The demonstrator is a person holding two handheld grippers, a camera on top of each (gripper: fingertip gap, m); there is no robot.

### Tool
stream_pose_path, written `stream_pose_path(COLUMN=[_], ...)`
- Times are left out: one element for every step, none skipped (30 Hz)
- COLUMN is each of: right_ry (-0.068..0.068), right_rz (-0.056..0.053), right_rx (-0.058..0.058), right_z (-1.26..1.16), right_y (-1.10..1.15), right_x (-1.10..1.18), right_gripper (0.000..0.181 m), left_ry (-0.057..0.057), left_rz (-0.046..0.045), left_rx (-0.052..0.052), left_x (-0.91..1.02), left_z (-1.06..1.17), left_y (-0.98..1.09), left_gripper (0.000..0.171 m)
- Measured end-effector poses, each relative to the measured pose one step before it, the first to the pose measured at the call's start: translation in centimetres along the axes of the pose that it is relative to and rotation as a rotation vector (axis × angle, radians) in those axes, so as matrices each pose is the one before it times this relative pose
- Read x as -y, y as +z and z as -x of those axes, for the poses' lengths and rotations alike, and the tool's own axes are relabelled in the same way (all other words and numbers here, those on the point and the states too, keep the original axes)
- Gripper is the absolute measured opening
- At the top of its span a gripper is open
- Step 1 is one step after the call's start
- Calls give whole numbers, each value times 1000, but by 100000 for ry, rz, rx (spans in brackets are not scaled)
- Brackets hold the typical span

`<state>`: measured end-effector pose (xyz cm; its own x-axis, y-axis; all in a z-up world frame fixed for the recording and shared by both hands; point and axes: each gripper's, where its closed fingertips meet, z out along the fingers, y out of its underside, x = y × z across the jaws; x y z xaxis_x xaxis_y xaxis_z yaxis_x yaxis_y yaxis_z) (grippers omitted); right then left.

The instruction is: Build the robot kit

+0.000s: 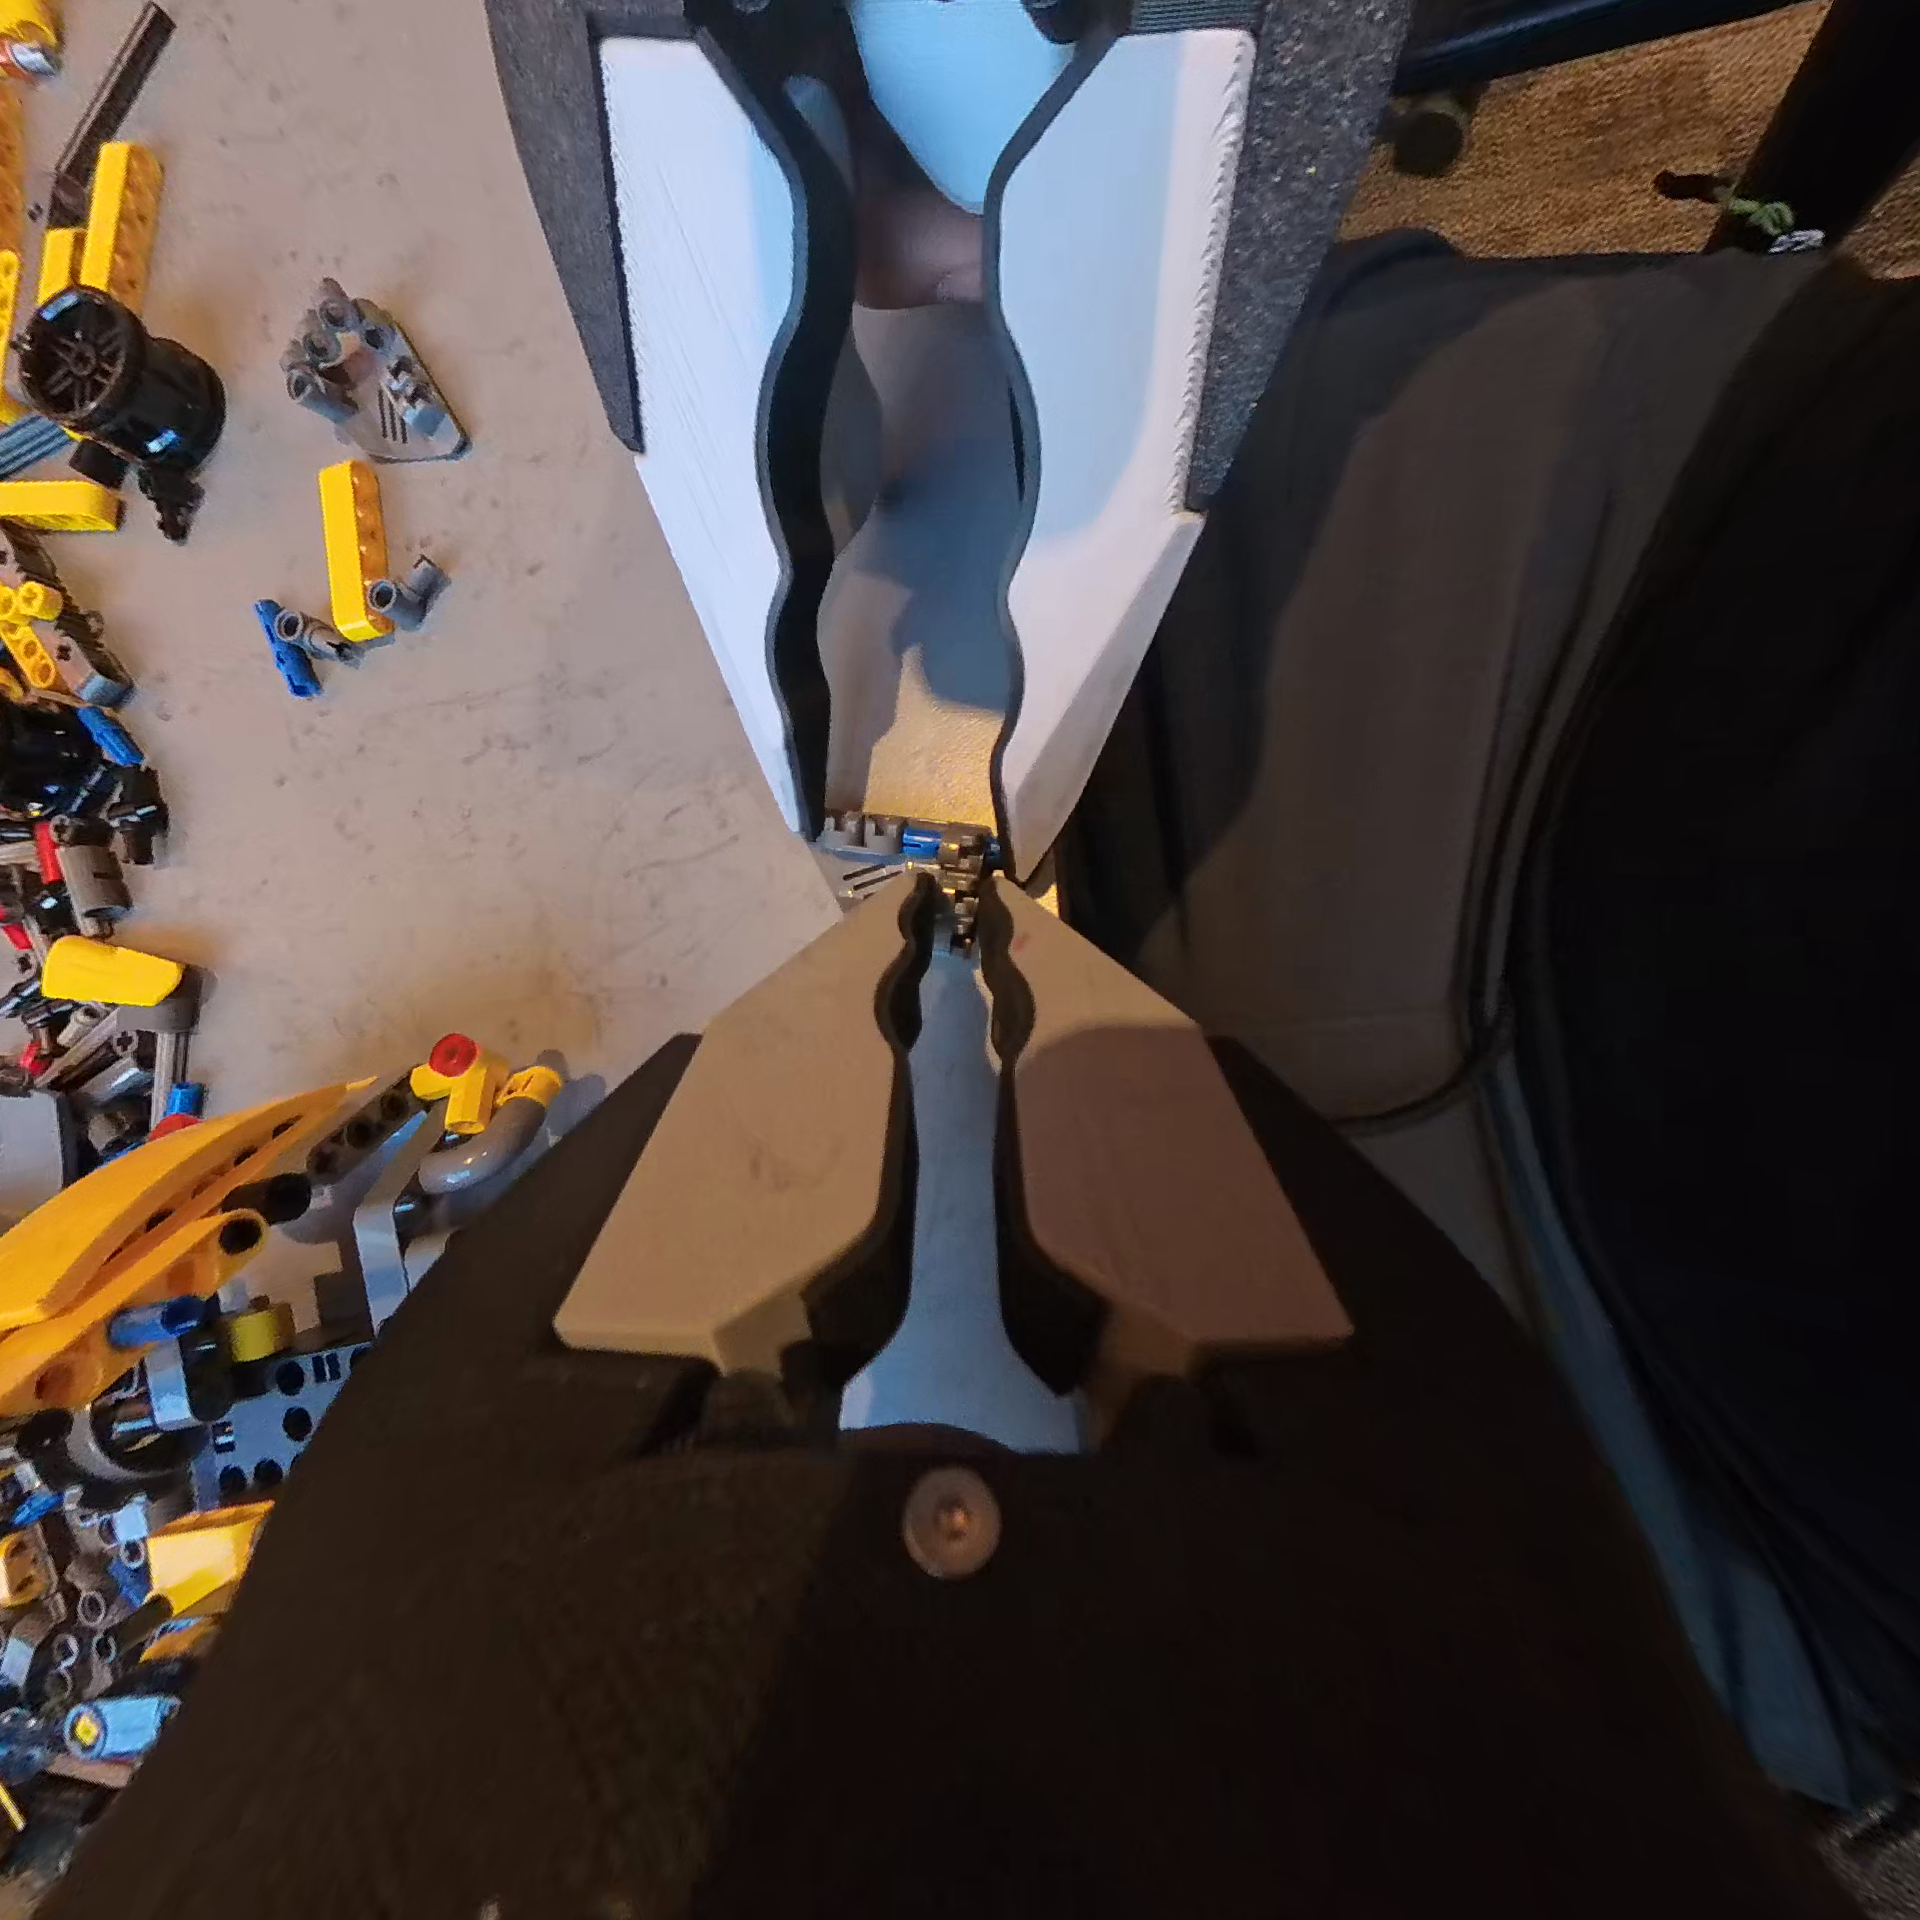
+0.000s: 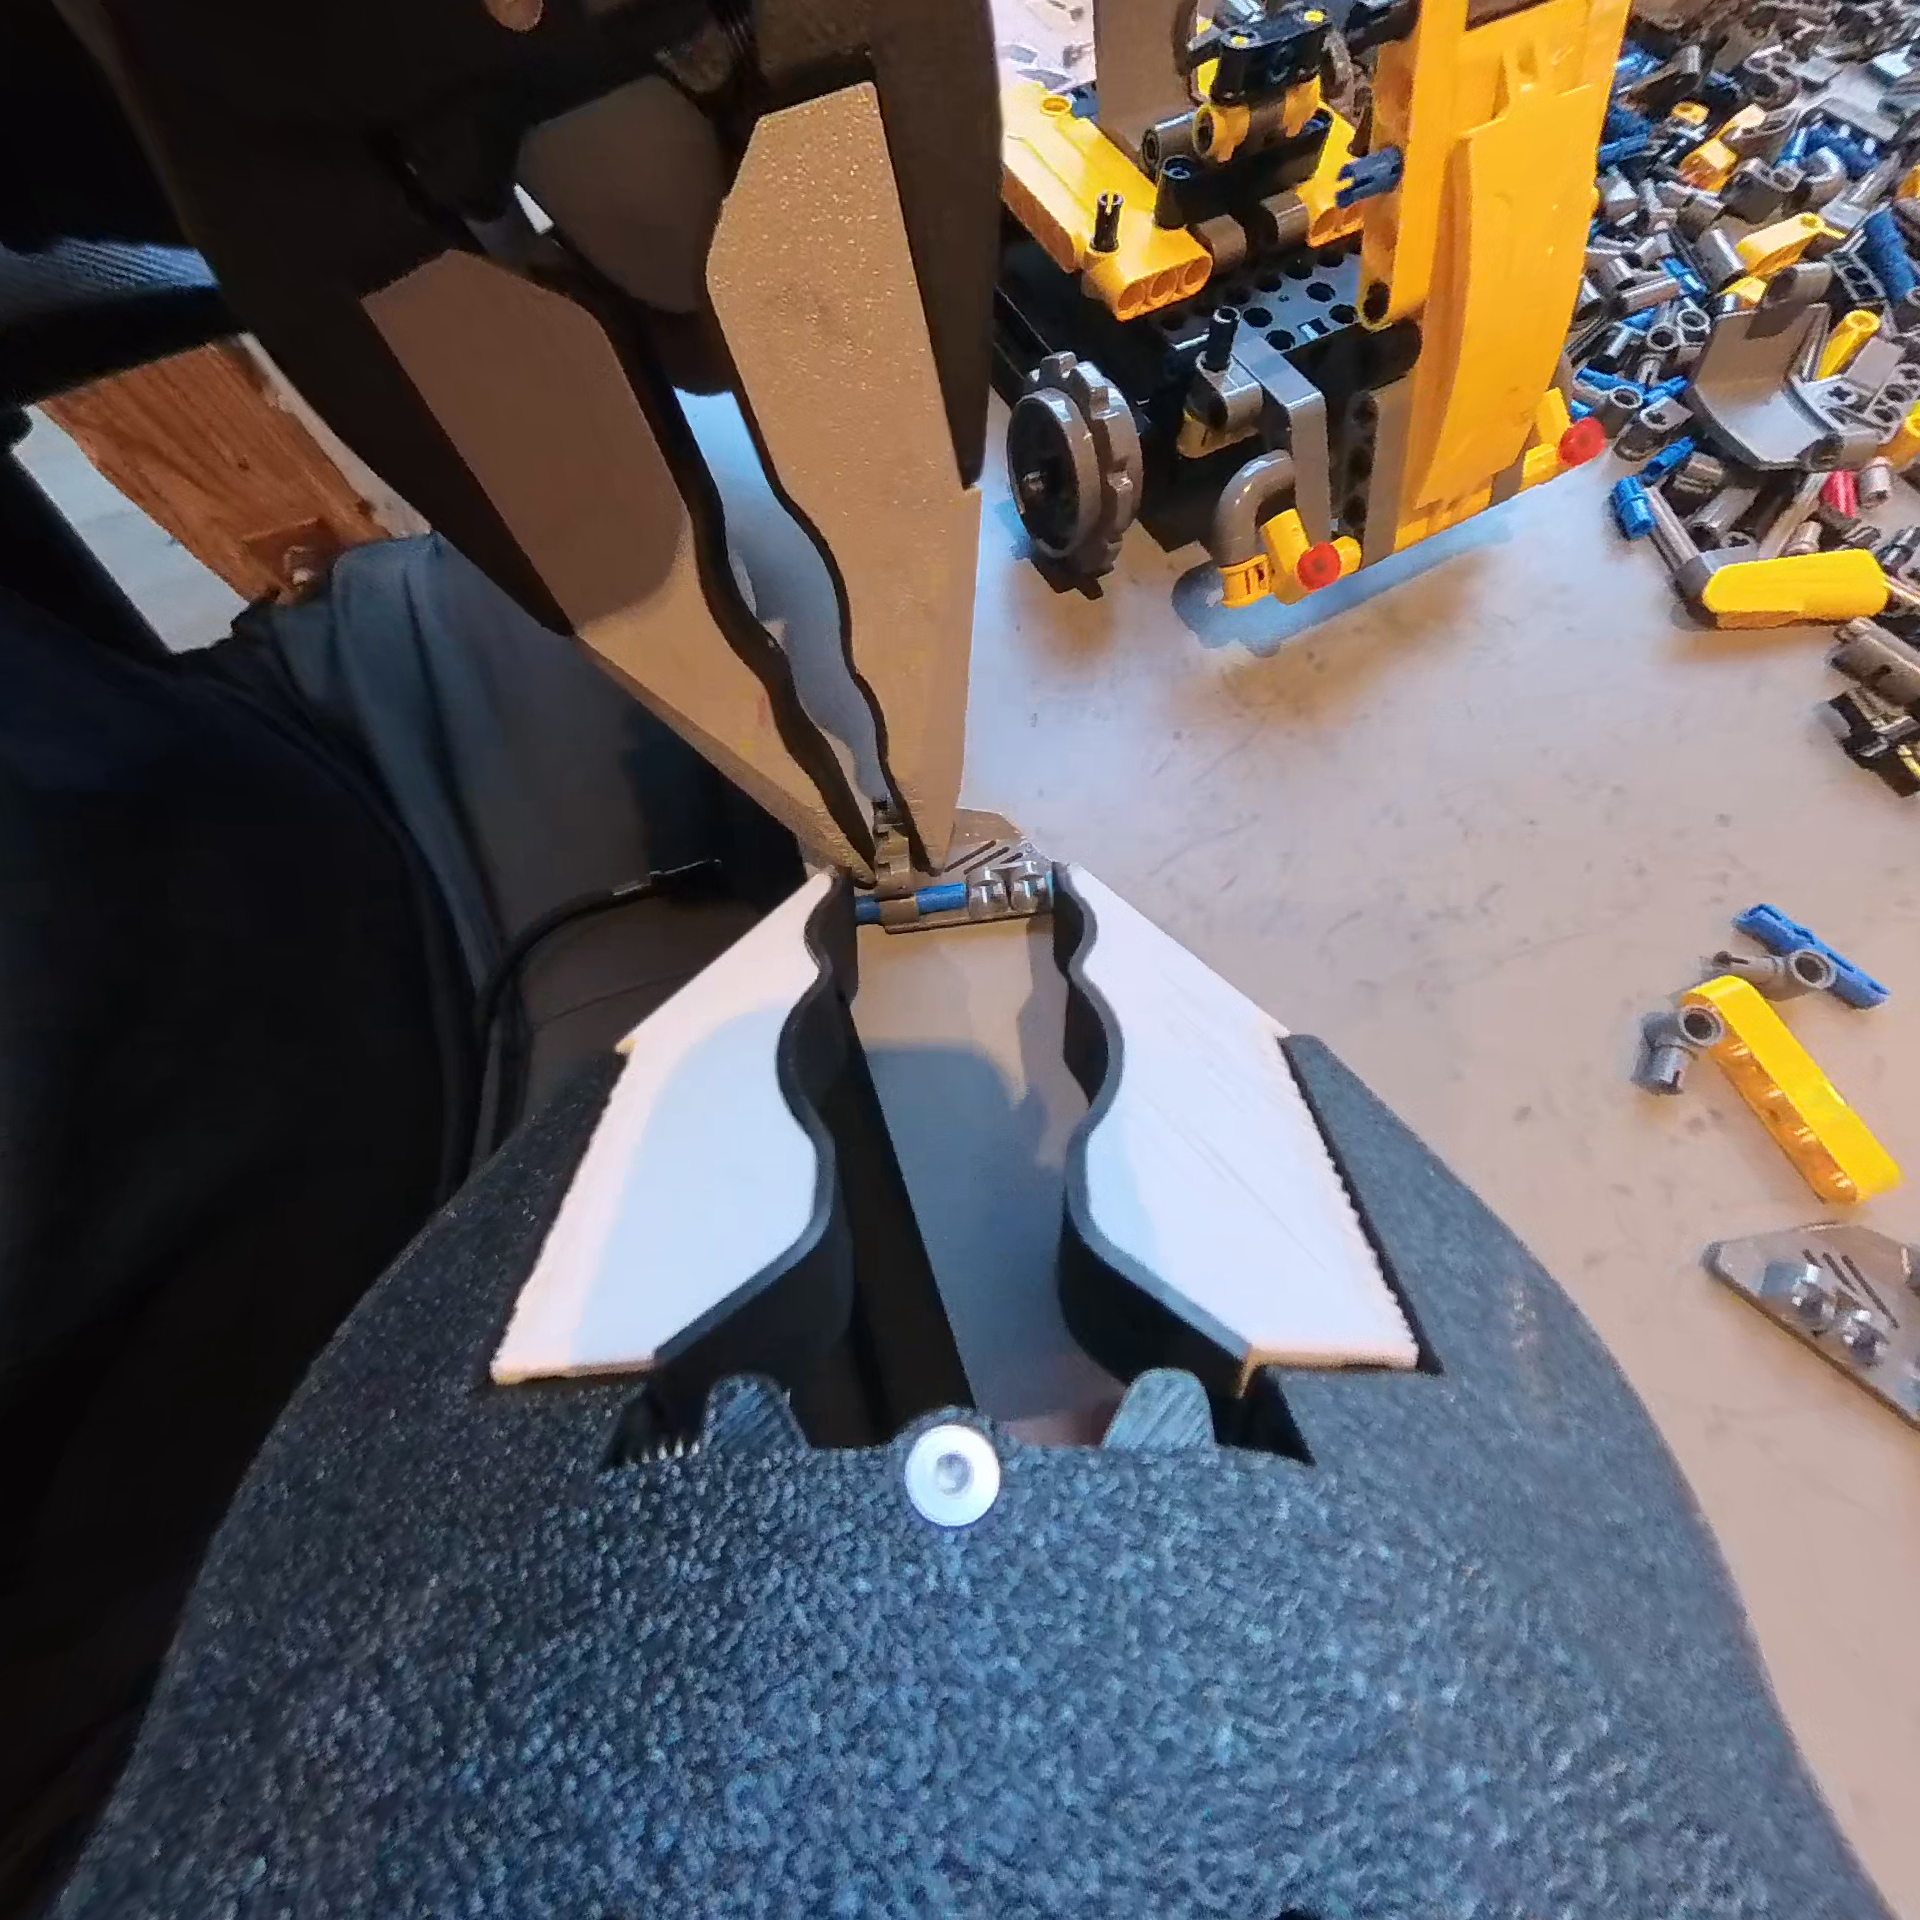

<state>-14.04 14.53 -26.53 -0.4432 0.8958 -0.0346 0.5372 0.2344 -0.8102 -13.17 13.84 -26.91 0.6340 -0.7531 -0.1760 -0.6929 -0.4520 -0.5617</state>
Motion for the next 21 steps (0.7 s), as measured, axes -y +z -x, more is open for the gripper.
stream_pose_path(right_ry=[-499, -95, 179, 209, 254, 327, 227, -79, -262, -638, -1130, -979, -653, -383, -299, -296, -375, -105, 144, 611, 1254], right_rz=[-20, 80, 154, 136, 99, -39, -144, -29, 352, 1036, 1288, 843, 836, 789, 311, -120, 428, 678, 122, -629, -1145], right_rx=[-989, -868, -563, -735, -986, -1264, -1466, -1568, -1541, -1296, -1861, -2935, -2221, -776, -397, -202, 362, 153, 451, 694, 412], right_z=[-106, -105, -39, -16, -4, 2, 11, 10, -6, 15, -76, -247, -178, -2, 20, 3, 43, -64, -48, -64, -149], right_y=[-10, 6, 12, -5, -28, -26, -17, -40, -55, -68, -38, -22, 9, 63, 62, 68, 98, 102, 49, -38, -108], right_x=[17, 10, 7, -5, -6, -5, 0, -12, -17, -82, -99, -27, -16, 1, 76, 124, 8, -75, -40, 43, 99], right_gripper=[39, 39, 38, 38, 38, 38, 38, 38, 37, 30, 28, 28, 28, 29, 29, 29, 35, 37, 39, 39, 39], left_ry=[31, -213, -370, -117, 46, 116, 137, -64, -415, -1029, -988, -968, -1187, -709, -54, 121, 333, 471, 251, -96, -170], left_rz=[-521, -583, -648, -855, -988, -964, -959, -959, -863, -348, 398, -1112, -1040, -1027, -508, 164, 623, 115, 98, 173, 72], left_rx=[254, 605, 582, 613, 1100, 1168, 1002, 1140, 869, 1895, 3561, 3050, 1073, -370, 44, 480, 953, 1032, 135, 270, 231], left_x=[-3, -10, -14, 4, 11, 11, 4, 13, 4, -79, -233, -55, -67, -32, -68, -96, -140, -73, -69, -81, -82], left_z=[70, 129, 92, 44, 58, 60, 15, 45, 16, 215, 531, 500, 243, 48, 112, 143, 192, 189, 45, 73, 71], left_y=[15, 14, 3, -7, -12, -18, -20, -23, -5, 18, 38, -16, 6, -4, -10, 2, 18, -29, -40, -61, -36], left_gripper=[6, 6, 6, 6, 8, 8, 8, 10, 10, 12, 17, 18, 19, 20, 22, 20, 16, 16, 16, 16, 16])
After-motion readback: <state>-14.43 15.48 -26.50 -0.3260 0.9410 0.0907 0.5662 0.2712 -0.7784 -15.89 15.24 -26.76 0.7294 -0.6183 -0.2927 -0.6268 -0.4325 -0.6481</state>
